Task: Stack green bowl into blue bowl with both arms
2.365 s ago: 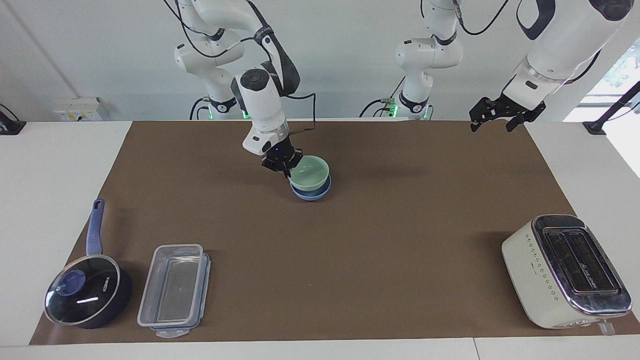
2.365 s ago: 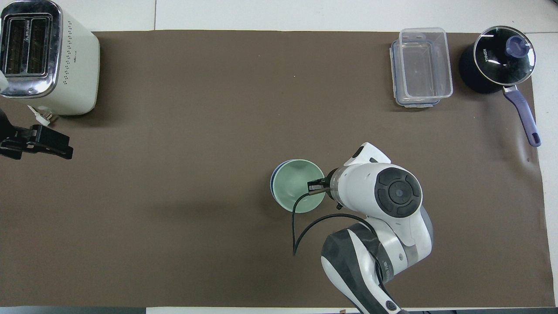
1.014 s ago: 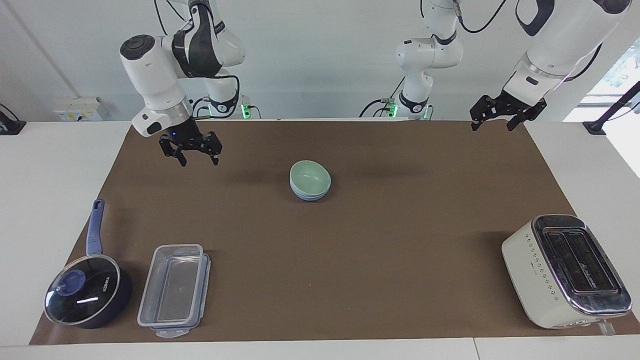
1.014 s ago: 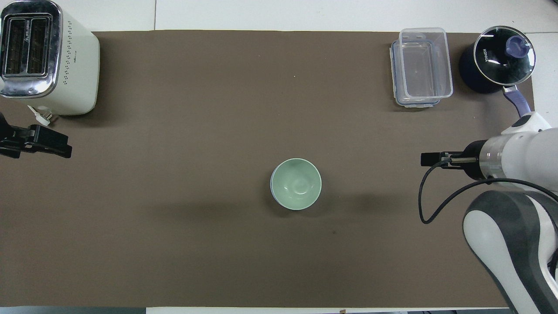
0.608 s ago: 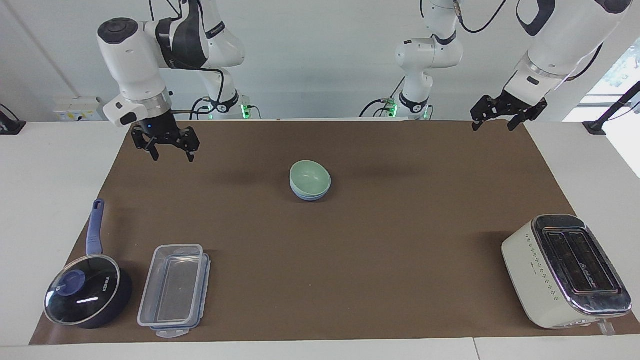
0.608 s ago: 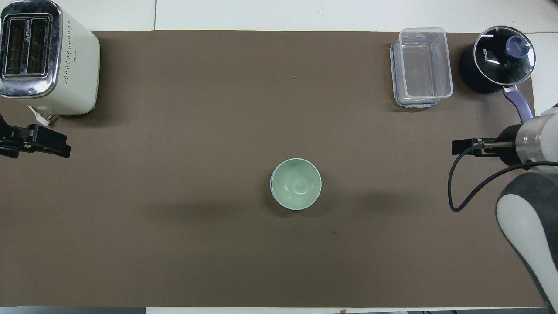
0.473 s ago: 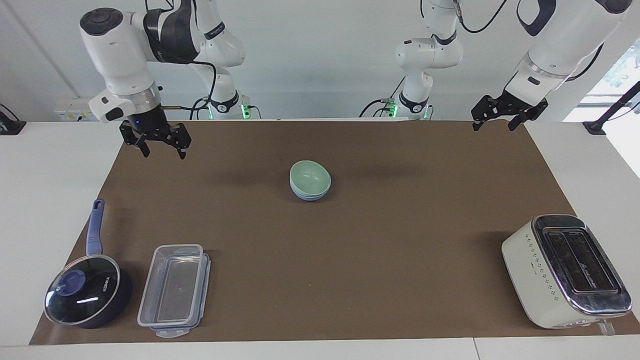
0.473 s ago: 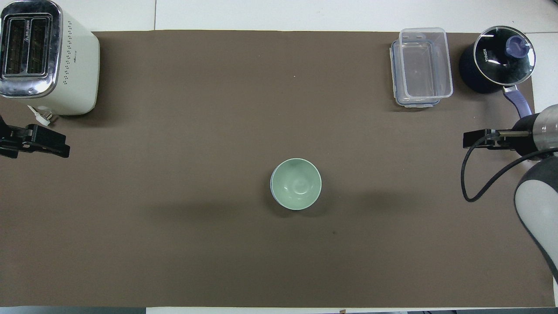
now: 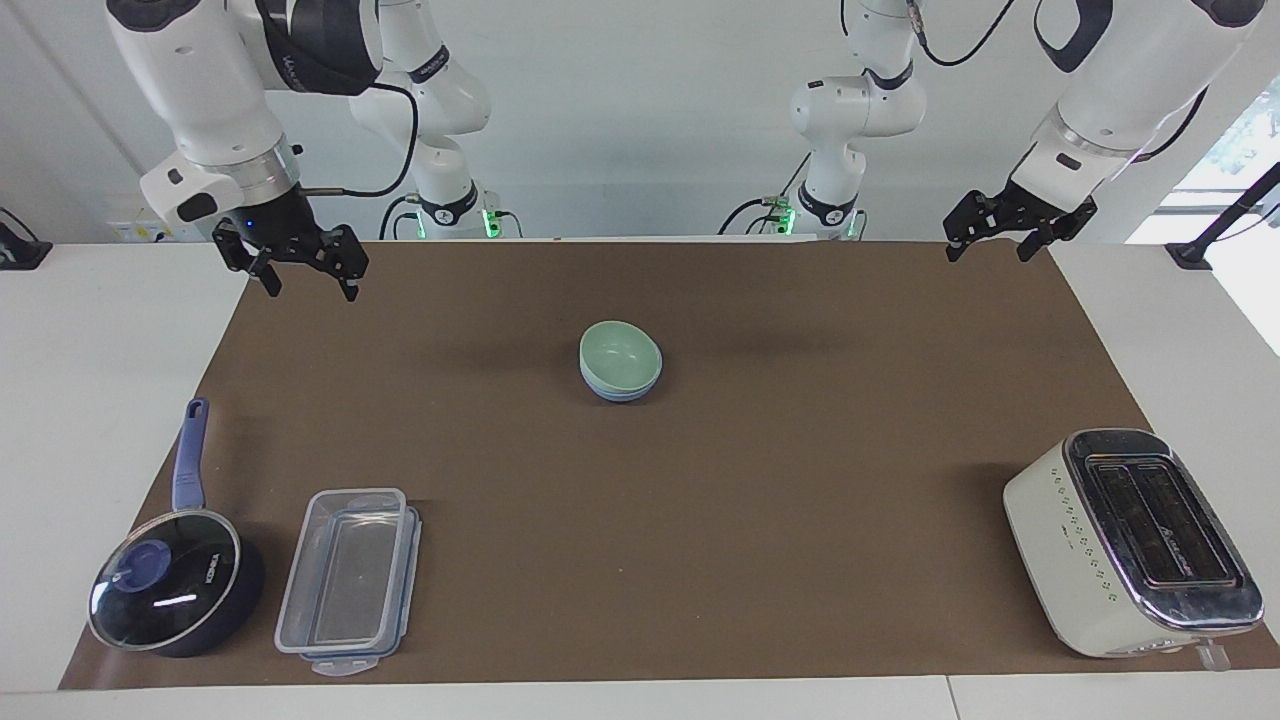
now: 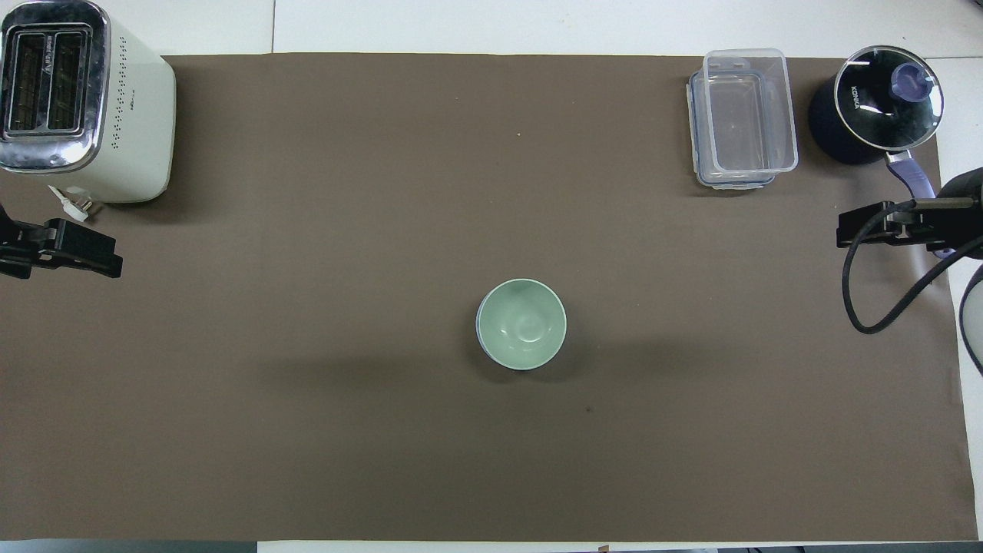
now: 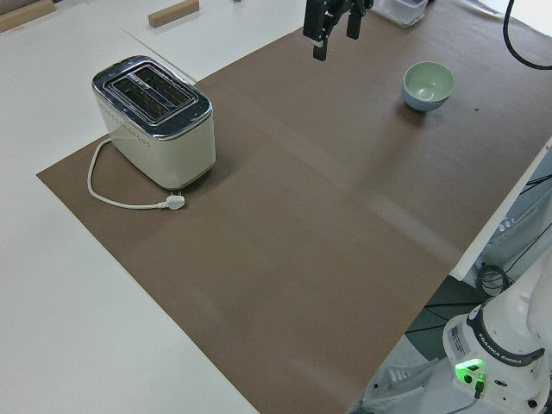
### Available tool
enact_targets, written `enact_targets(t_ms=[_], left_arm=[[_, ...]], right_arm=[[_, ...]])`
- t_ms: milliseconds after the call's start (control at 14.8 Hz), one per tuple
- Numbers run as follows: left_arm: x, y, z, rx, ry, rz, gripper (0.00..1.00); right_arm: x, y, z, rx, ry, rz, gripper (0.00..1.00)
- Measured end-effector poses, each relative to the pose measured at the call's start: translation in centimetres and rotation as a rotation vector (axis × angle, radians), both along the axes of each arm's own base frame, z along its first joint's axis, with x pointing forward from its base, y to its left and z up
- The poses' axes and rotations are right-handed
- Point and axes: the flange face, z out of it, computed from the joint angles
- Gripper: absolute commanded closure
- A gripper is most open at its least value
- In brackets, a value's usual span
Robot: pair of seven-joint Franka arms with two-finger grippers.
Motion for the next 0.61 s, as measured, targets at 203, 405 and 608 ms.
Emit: enact_targets(t_ms=[203,405,608], left_arm=[[0.0,0.0,0.0,0.0,0.0,0.0,0.0],[0.0,0.0,0.01,0.0,0.0,0.0,0.0],[0.0,0.0,0.01,0.0,0.0,0.0,0.0]], right_arm=[[0.15,0.04,1.18,0.0,0.018,-0.001,0.0],[0.34,0.01,1.0,0.0,0.032,-0.002,0.0],[0.17,0.0,0.63,0.0,0.054,-0.004,0.0]])
